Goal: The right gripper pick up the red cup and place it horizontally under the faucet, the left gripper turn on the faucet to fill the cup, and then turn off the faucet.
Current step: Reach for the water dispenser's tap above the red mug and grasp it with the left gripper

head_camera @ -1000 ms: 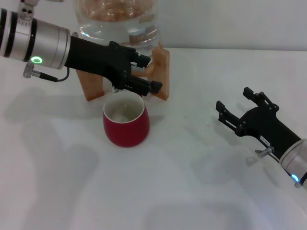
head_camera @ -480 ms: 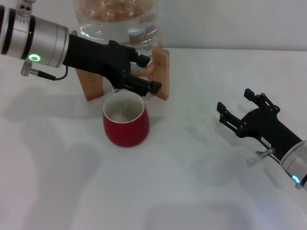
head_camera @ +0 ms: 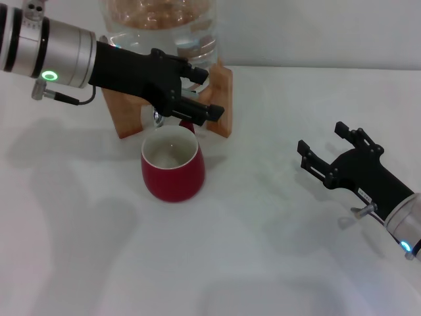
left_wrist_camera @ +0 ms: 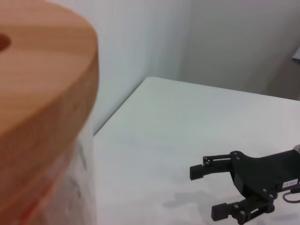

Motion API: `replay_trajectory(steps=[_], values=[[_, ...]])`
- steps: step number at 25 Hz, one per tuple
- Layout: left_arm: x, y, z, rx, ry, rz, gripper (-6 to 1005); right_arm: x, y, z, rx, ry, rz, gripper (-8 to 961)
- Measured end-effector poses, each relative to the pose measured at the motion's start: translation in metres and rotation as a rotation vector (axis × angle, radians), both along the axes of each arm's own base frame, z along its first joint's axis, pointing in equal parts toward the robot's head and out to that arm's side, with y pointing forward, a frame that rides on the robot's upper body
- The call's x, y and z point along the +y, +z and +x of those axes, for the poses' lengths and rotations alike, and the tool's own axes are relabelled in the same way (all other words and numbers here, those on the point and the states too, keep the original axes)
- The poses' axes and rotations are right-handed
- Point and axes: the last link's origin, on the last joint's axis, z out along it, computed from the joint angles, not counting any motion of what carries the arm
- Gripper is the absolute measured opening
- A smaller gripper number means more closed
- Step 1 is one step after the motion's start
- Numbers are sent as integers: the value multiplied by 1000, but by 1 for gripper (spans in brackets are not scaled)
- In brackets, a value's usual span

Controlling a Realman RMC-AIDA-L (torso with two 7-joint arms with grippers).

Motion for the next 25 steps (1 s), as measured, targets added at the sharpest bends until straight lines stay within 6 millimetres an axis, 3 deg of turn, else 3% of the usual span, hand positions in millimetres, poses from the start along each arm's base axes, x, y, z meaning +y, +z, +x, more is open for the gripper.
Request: replay_trajectory(steps=[10,25], values=[[3,-11,1,17,-7,0,886,0,0,0,0,0,0,833],[2,-13,-4,39,11,-13,886,-2,1,0,12,3,1,833]])
